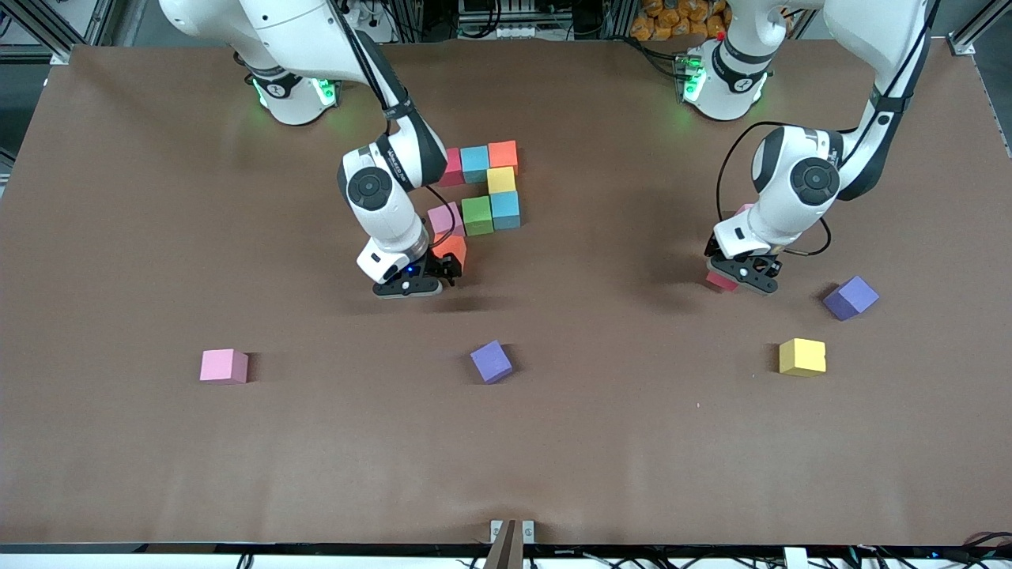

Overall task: Form number 2 with 11 blocks
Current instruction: 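Open the right gripper and move it to the pink cube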

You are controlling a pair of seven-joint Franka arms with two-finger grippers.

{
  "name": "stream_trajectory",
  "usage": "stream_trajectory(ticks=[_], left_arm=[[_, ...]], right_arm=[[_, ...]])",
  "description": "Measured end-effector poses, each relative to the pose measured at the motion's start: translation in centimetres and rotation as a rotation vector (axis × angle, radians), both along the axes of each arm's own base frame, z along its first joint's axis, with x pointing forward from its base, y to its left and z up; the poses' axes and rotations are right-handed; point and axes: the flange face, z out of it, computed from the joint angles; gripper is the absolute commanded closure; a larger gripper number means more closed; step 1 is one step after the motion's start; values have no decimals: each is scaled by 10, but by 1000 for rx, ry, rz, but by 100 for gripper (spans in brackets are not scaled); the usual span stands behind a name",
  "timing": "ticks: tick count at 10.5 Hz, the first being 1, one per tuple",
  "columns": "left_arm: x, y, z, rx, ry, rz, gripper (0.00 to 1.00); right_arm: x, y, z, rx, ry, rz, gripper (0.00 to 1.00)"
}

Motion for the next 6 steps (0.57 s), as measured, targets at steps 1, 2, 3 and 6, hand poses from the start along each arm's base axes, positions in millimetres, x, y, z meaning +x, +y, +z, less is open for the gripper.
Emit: stream_trajectory(ticks=[1,2,3,6], left_arm=[[0,0,0,0,0,0,100],[0,0,0,0,0,0,100],[0,0,0,0,0,0,100],[4,-1,4,-1,-9,3,100]], right_arm=[[16,-20,3,-4,-20,20,0],[38,-49,9,-9,-43,35,0],[63,-85,18,-15,-66,49,0],[108,-189,46,-29,-40,95,0]])
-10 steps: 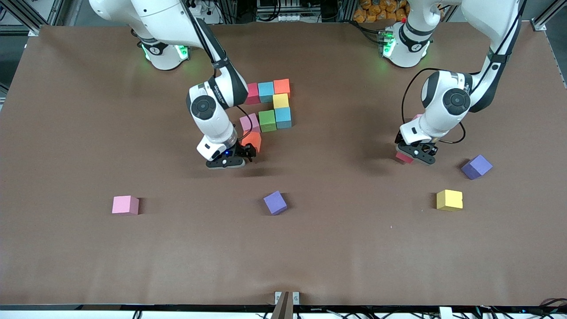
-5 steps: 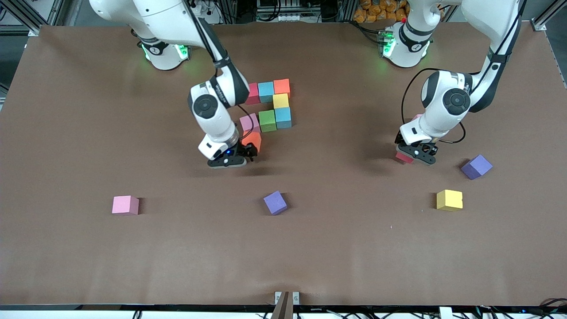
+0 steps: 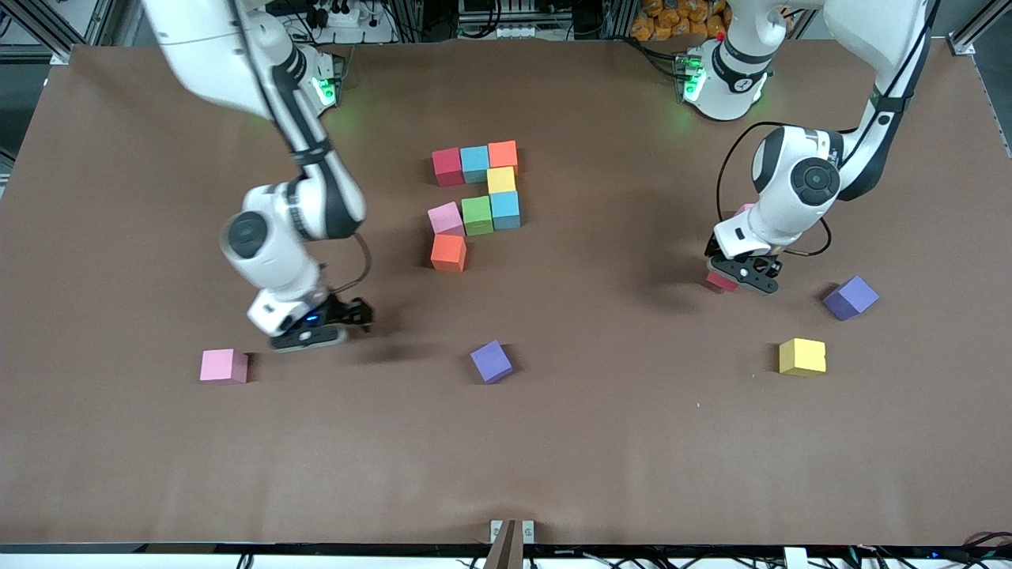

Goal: Form number 2 with 11 blocks

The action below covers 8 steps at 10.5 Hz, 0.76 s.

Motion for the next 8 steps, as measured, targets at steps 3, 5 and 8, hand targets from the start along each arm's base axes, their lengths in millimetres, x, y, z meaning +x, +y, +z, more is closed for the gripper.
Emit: stream_trajectory(ticks=[3,5,8], left_arm=[[30,-21,35,-16,10,71,100],[51,-65,74,-57,5,123,100],[61,-136,114,-115,-8,204,100]], right_arm=[[18,-83,26,-24,10,87,0],[25,-124,30,-49,-5,146,0],[32,-158,27,-77,-13,208,0]])
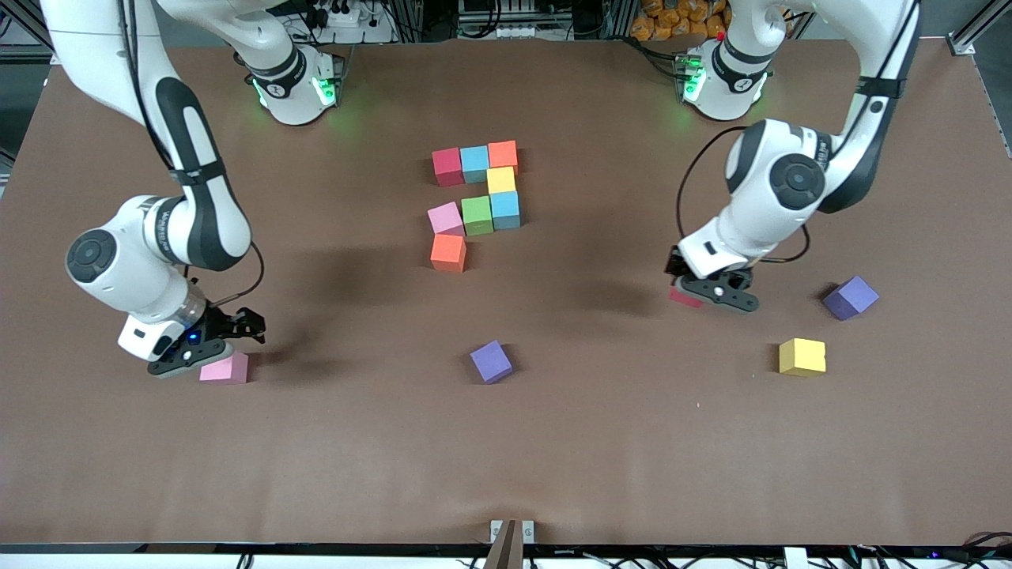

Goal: Form number 2 with 11 blocks

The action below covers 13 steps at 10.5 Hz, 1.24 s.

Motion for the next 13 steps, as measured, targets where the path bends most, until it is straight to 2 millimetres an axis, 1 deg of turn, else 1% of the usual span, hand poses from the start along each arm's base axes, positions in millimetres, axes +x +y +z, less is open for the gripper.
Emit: stream_trajectory(ticks=[1,3,4,6,7,8,10,11,13], left_arm=[[2,-29,10,-21,9,30,100],[9,-80,21,-52,32,95,100],[15,-98,24,-71,43,127,100],[23,-134,27,-120,60,165,100],[25,-150,25,-133,55,173,100],[28,-164,21,-138,50,177,100],[27,-189,3,-134,50,190,100],[24,-202,-5,-138,51,200,100],[14,-238,-13,-151,47,218,100]], right_arm=[[0,-8,-2,-2,4,-5,0],[-2,-14,-1,12,57,-14,0],[-1,-24,2,14,63,-37,0],[2,-53,8,16,52,-90,0],[1,-60,10,22,66,-101,0],[0,-60,10,31,95,-104,0],[0,-62,14,40,125,-112,0],[2,-67,18,39,119,-119,0],[10,-73,28,34,96,-134,0]])
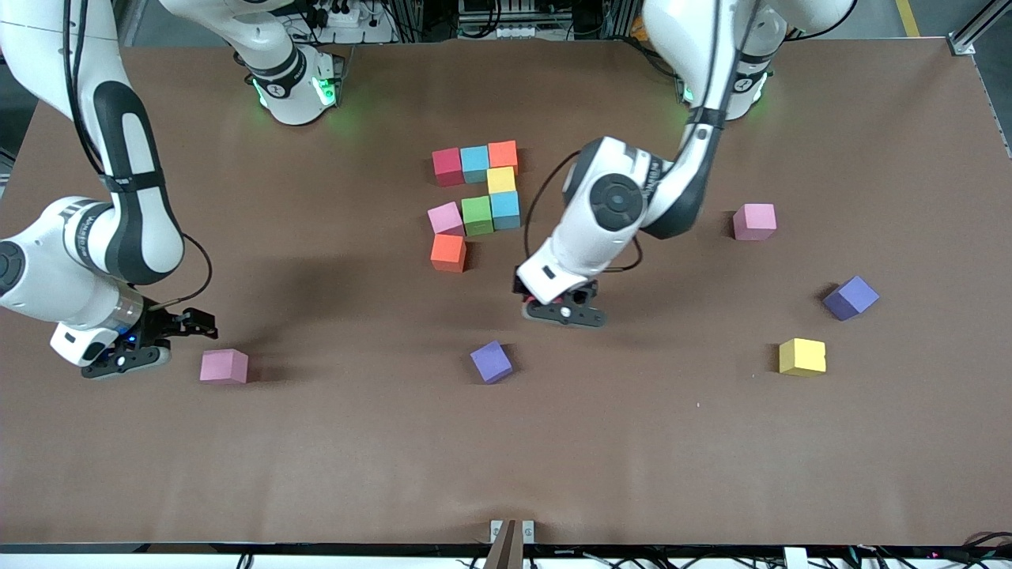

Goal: Form number 2 with 11 blocks

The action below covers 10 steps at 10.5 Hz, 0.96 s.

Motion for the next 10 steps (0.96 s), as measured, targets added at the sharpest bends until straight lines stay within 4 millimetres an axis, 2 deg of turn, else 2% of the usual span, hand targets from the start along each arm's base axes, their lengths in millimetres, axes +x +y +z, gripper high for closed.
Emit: stream_trajectory(ticks=[2,3,7,10], left_arm=[[-14,-39,-14,-4,1,23,100],[-18,-51,-22,-8,2,42,100],[-35,-89,-46,-33,2,46,100],[-41,-110,-51,-68,1,41,100]], right_arm=[[13,-3,-2,-4,-24,-70,0],[18,-3,-12,0,-42,-99,0],[19,-1,-72,88,-23,-222,0],[18,6,-87,104,-3,-237,0]])
